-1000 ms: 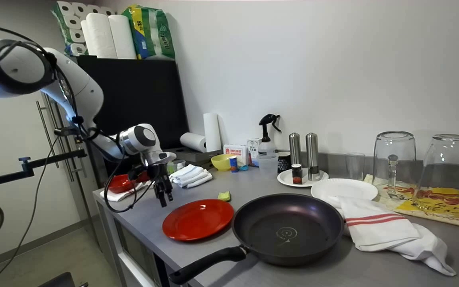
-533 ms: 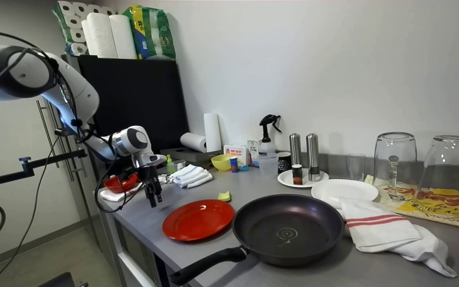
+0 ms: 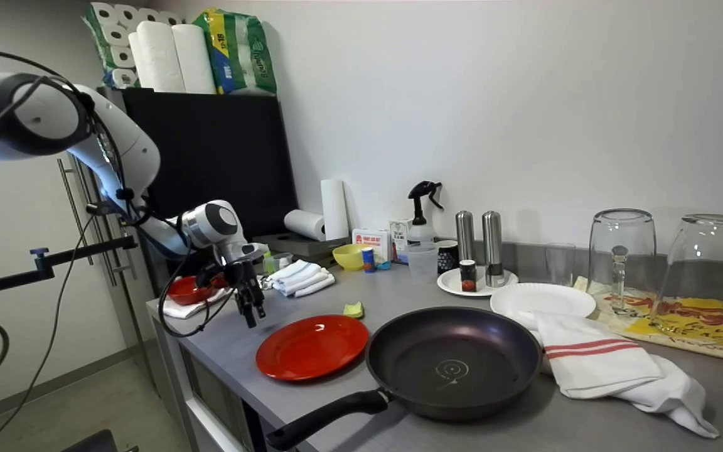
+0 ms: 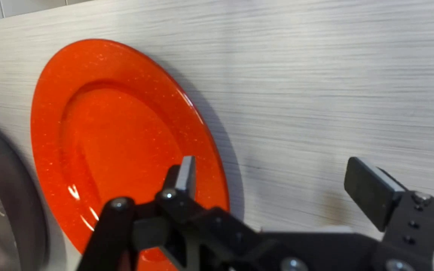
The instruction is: Turn the red plate upside down
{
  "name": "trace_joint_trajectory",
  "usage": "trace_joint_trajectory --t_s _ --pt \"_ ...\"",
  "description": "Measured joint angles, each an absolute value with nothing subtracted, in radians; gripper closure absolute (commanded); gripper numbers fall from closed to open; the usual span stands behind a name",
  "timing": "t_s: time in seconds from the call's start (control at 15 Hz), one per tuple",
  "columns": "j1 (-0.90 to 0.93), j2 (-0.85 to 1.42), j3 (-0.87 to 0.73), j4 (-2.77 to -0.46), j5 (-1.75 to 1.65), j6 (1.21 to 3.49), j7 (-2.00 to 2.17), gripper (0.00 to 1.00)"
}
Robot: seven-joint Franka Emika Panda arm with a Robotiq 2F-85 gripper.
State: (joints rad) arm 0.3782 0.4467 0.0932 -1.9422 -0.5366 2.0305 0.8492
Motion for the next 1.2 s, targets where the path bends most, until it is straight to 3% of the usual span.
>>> trace_joint_trajectory --t_s 1.2 --pt "0.419 0.521 0.086 -1.947 -0.882 2.013 0.981 0.00"
